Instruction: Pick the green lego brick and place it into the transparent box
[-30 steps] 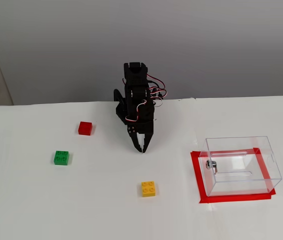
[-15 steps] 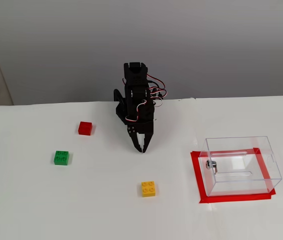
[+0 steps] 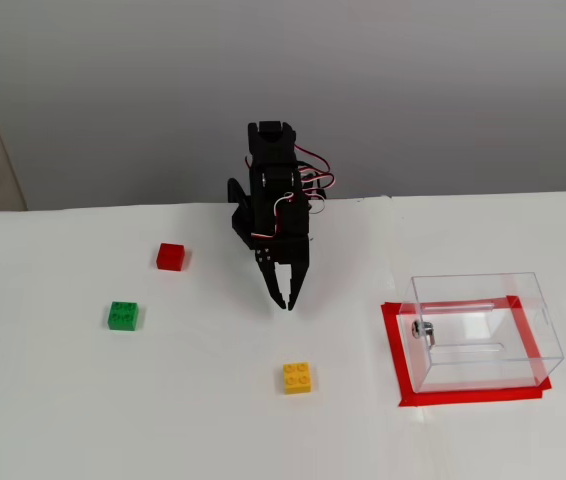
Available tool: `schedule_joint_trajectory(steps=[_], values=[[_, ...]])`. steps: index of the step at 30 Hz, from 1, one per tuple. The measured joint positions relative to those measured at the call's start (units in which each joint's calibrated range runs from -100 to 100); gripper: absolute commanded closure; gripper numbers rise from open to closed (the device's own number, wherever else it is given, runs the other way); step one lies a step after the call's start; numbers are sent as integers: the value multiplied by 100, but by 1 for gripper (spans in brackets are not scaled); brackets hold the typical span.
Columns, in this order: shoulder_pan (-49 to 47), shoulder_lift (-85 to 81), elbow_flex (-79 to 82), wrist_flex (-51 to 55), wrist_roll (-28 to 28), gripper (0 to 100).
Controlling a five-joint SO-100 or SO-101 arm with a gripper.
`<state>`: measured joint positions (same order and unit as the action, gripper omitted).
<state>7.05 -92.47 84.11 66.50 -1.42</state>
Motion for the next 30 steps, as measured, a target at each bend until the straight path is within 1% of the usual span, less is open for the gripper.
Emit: schedule_joint_trajectory(steps=[4,9,19,23,26,30], values=[[128,1057,-953,0,39,99],[588,2275,-1986,9,410,99],[2340,2588,-2533,9,1133,99],[2917,2605,-2621,9,1055,99],[3365,2605,-2630,9,811,99],[3558,2681,-2754,9,493,99]])
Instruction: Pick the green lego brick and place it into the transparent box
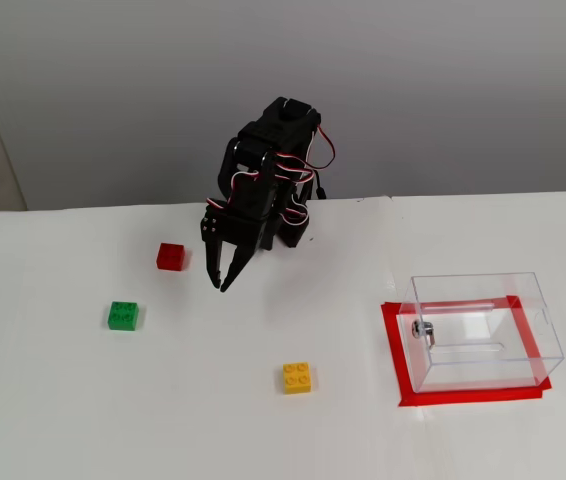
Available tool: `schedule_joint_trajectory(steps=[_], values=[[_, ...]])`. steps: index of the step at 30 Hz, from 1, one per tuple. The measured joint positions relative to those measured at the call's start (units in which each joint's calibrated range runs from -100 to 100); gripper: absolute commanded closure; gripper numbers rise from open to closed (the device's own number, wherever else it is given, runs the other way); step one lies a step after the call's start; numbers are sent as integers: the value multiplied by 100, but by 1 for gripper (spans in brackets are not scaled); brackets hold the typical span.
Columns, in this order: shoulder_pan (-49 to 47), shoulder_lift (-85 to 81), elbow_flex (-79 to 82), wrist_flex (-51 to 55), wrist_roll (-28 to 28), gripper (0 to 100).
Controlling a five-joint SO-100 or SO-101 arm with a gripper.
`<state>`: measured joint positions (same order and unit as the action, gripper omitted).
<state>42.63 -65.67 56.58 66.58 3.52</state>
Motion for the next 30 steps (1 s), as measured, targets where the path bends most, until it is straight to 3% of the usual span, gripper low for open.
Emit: schedule_joint_trajectory(steps=[14,21,30], values=[[983,2774,-2101,-9,-1295,99],[1645,4135,-3089,0,-1534,98],[2735,5108,-3177,-43,-1549,99]])
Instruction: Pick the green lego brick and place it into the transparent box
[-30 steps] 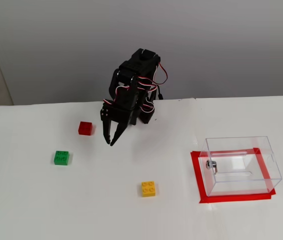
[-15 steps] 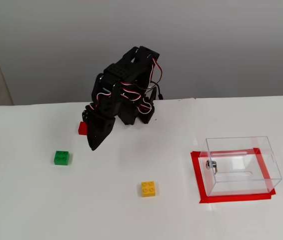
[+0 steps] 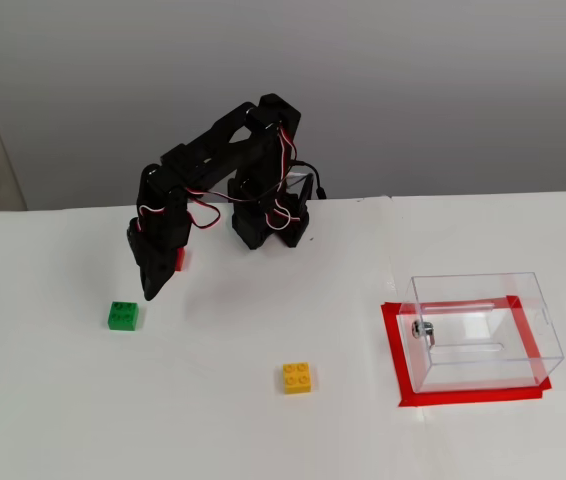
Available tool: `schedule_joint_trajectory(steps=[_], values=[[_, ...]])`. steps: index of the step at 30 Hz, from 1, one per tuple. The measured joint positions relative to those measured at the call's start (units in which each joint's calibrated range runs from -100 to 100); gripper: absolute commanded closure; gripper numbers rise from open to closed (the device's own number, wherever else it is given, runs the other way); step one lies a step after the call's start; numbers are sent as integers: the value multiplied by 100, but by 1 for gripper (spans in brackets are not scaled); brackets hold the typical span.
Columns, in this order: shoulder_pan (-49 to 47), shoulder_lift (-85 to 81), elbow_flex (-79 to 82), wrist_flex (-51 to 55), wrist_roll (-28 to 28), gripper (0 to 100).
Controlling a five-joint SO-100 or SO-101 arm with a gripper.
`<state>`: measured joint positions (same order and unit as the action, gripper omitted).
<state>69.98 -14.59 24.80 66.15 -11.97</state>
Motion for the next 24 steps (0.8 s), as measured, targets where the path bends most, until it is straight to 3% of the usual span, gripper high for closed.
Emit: schedule_joint_trajectory(steps=[5,13,16,24], values=[[342,406,0,-51,0,98],[513,533,-9,-1080,0,94],[481,617,-159,-1114,0,88],[534,1294,-424,-1071,0,86]])
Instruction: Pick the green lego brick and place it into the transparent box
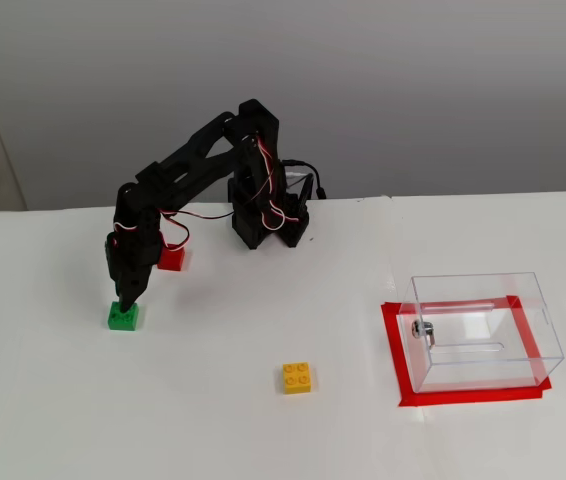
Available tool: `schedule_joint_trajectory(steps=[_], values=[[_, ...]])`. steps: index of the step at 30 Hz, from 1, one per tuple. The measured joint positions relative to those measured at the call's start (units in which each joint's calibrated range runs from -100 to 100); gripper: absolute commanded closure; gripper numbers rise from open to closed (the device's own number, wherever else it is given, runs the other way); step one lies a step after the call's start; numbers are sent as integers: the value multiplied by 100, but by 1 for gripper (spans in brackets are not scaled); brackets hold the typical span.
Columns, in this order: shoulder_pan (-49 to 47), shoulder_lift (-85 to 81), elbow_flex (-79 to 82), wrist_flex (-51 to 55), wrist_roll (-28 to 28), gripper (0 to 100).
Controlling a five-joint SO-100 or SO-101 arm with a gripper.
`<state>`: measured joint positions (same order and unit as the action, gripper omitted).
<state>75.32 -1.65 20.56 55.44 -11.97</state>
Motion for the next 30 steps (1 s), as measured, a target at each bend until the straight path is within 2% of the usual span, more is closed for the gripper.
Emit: schedule_joint_trajectory(steps=[4,9,13,22,30], values=[[-21,152,-97,-9,0,85],[-21,152,-97,9,0,73],[-21,186,-97,9,0,68],[-385,211,-97,-180,-20,68],[-342,381,-97,-497,-20,68]])
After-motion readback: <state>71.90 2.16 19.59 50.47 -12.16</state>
